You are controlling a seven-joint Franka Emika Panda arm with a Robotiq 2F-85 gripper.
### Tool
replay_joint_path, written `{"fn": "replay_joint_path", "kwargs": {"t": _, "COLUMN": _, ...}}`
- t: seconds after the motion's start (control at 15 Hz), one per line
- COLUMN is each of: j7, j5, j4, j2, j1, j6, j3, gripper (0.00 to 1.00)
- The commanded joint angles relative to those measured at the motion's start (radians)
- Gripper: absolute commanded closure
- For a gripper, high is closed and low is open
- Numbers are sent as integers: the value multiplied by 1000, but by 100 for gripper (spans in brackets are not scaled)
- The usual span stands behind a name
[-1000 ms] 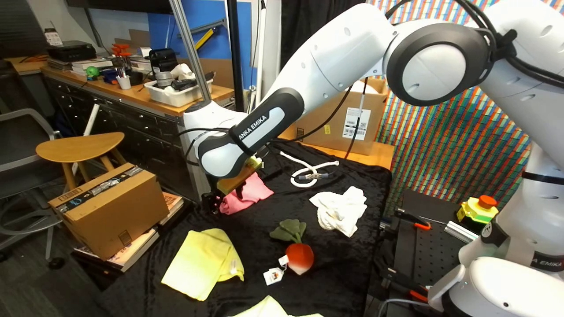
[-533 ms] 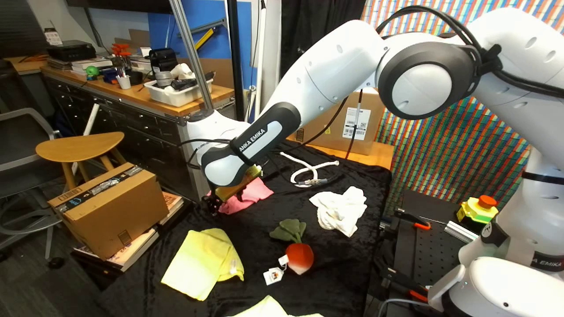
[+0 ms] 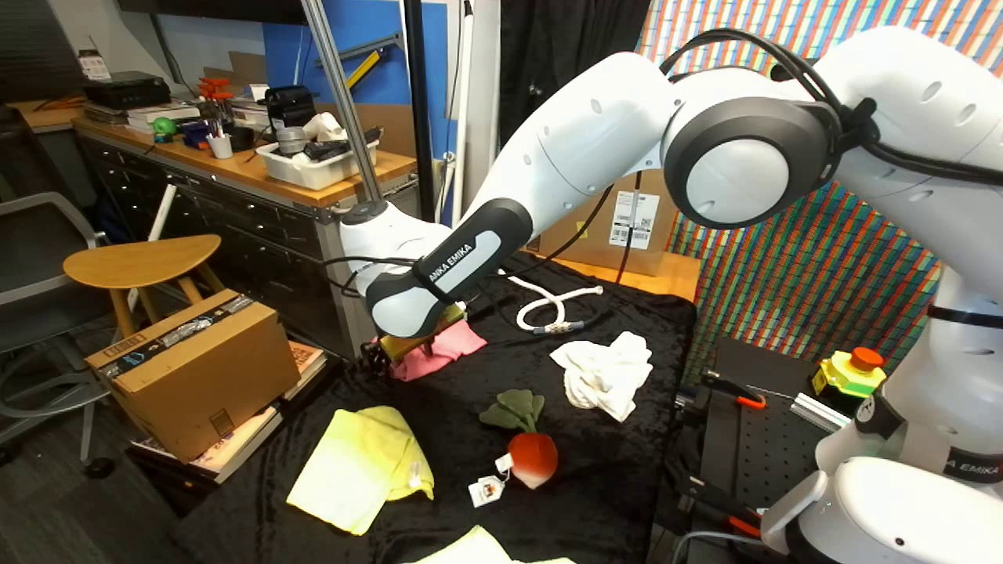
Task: Pile up all the objects on the table
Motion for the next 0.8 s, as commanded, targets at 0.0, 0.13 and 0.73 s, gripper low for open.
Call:
{"fn": "replay_joint_path", "kwargs": {"t": 0.0, "j7": 54, "j5": 14, "j4": 33, "j2": 15, "j1": 10, "j6": 31, "j3": -31, "gripper": 0}}
{"fn": "replay_joint_path", "kwargs": {"t": 0.13, "j7": 74, "j5": 10, "j4": 43, "j2": 21, "j1": 11, "j6": 30, "j3": -40, "gripper": 0}}
{"fn": "replay_joint_path", "kwargs": {"t": 0.73, "j7": 112, "j5": 12, "j4": 69, "j2": 40, "j1": 6, "j6": 14, "j3": -37, "gripper": 0}}
